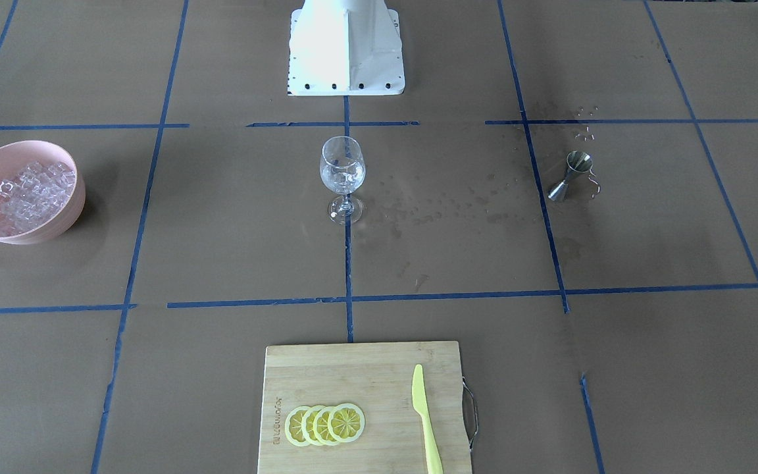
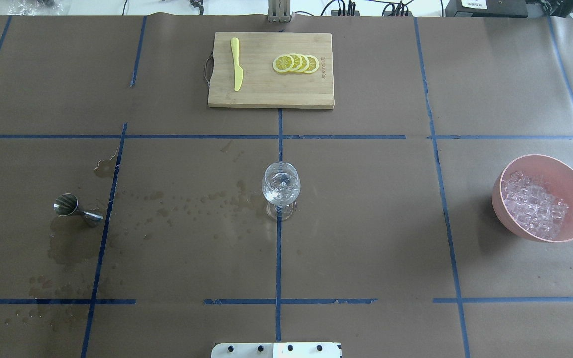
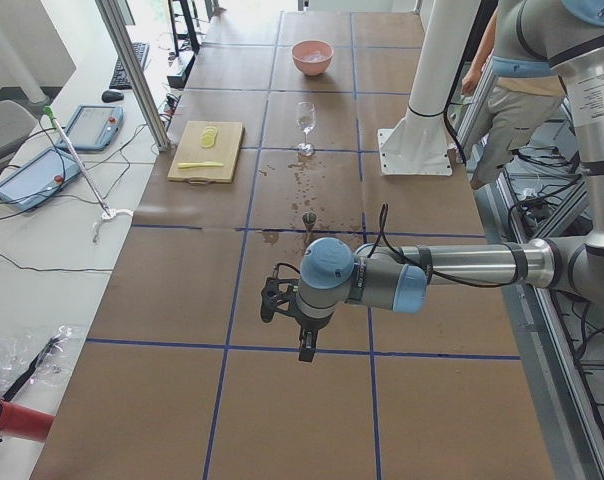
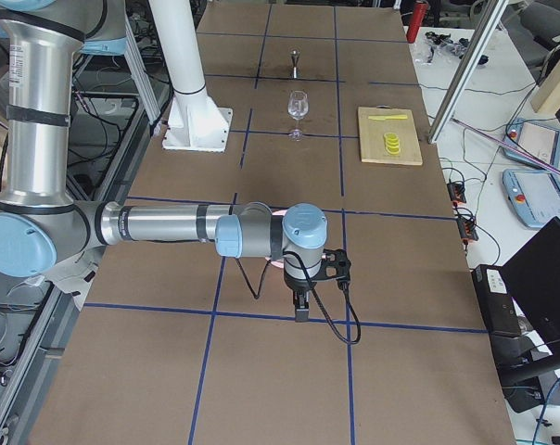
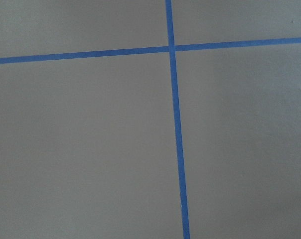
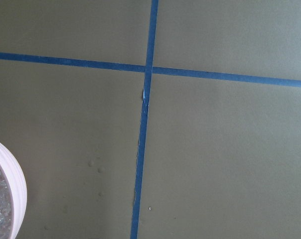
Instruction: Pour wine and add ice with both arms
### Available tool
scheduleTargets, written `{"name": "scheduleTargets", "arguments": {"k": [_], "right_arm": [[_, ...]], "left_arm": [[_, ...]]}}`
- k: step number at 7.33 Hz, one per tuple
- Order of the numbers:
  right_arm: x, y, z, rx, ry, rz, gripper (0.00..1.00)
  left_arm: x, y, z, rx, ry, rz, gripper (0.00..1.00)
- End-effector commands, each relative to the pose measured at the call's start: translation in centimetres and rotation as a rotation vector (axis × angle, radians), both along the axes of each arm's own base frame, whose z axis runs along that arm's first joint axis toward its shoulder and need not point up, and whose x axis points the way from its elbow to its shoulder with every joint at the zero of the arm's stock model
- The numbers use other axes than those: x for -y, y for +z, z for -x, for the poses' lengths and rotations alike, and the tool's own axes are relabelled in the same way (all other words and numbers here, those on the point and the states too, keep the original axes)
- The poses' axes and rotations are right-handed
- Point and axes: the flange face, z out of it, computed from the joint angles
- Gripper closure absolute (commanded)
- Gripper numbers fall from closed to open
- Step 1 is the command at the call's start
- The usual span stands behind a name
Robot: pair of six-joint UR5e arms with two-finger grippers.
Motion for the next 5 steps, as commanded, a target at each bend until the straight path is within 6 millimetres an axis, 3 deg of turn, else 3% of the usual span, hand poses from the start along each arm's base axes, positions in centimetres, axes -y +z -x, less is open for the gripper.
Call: {"name": "scheduleTargets", "arguments": {"k": [1, 5], "right_arm": [[-0.4, 0.4, 0.0, 0.002, -0.001, 0.008, 0.00], [-2.5, 2.2, 0.0, -0.002, 0.002, 0.053, 0.00]], "left_arm": [[0.0, 0.0, 0.0, 0.000, 0.000, 0.003, 0.00], [0.1, 0.1, 0.0, 0.002, 0.000, -0.004, 0.00]]}}
